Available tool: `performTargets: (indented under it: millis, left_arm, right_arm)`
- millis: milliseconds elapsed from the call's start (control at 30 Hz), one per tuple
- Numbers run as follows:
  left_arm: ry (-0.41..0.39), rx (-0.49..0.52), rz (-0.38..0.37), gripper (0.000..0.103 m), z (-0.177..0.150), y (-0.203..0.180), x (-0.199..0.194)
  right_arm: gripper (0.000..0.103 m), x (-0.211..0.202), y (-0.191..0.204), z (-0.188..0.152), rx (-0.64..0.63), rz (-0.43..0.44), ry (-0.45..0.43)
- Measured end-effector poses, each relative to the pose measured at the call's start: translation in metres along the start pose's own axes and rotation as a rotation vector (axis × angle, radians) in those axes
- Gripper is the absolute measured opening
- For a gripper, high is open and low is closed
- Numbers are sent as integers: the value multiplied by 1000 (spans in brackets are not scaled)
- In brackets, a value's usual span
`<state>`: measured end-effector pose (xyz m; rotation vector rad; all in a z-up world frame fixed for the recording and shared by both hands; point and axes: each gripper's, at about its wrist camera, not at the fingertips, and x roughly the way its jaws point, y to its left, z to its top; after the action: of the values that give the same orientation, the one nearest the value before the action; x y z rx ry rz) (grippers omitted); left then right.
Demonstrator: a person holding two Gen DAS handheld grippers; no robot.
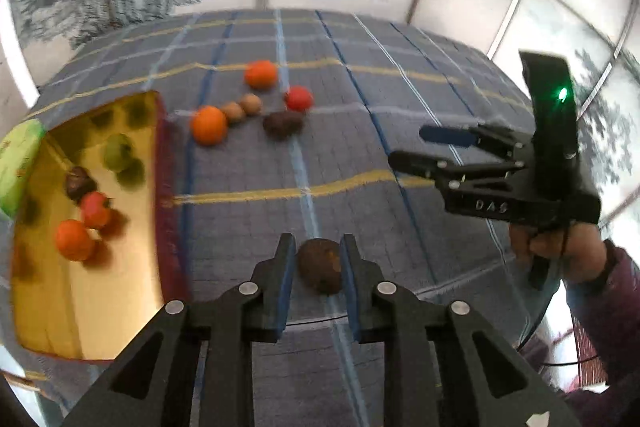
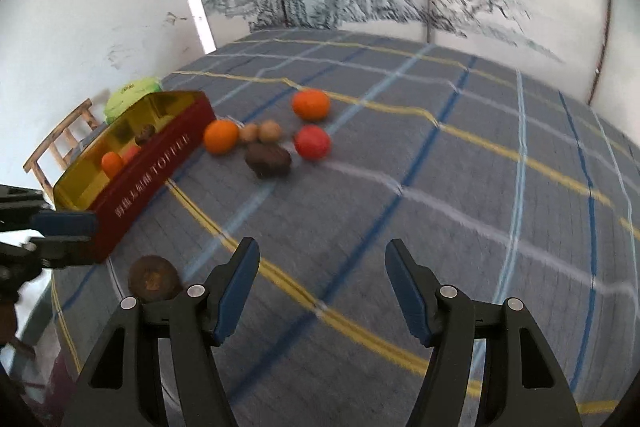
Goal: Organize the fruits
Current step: 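Close the left tool on the dark brown fruit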
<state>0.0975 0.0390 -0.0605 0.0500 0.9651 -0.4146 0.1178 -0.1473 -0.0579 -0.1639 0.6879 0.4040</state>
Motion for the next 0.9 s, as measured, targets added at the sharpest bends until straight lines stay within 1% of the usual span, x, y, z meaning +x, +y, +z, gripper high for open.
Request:
performTargets:
  millis: [100, 167, 200, 233, 267, 333, 400, 500, 567, 733, 800, 833, 900]
  left_arm:
    - [28, 52, 19, 22, -4, -12, 18]
    - [7, 79, 32, 31, -6, -16, 21]
    - [2, 80, 32, 34, -7, -16, 21]
    - [-1, 78, 33, 39, -7, -16, 22]
    - [-1, 77, 39, 48, -8, -16, 23]
    - [38, 80, 53, 55, -13, -18, 32]
    - [43, 97, 66, 55, -20, -20, 35]
    - [32, 84, 52, 52, -22, -16, 35]
    - [15, 65, 38, 41, -20, -11, 33]
    - [17, 14, -8, 40, -14, 1, 36]
    - [23, 14, -14, 37, -15, 2, 39]
    - [25, 16, -19, 32, -15, 2, 40]
    - [15, 18, -24, 31, -17, 1, 40]
  right_arm:
    - [66, -5, -6, -7, 3, -19, 3]
    - [66, -6, -11, -8, 15, -12, -1]
    - [66, -6, -11, -8, 18, -12, -2]
    - [66, -6, -12, -8, 20, -11, -3]
    - [66, -6, -13, -7, 22, -6, -6]
    - [66, -4, -13, -6, 20, 1, -4]
    - [66, -1, -10, -4, 11, 5, 2]
    - [66, 2, -6, -2, -5, 11, 7]
    - [66, 5, -3, 0, -15, 9, 11]
    - [66, 7, 3, 5, -22, 13, 6]
    - [66, 8, 5, 5, -25, 11, 8]
    - [66, 9, 5, 5, -24, 10, 10]
    - [66, 10, 5, 5, -21, 10, 15]
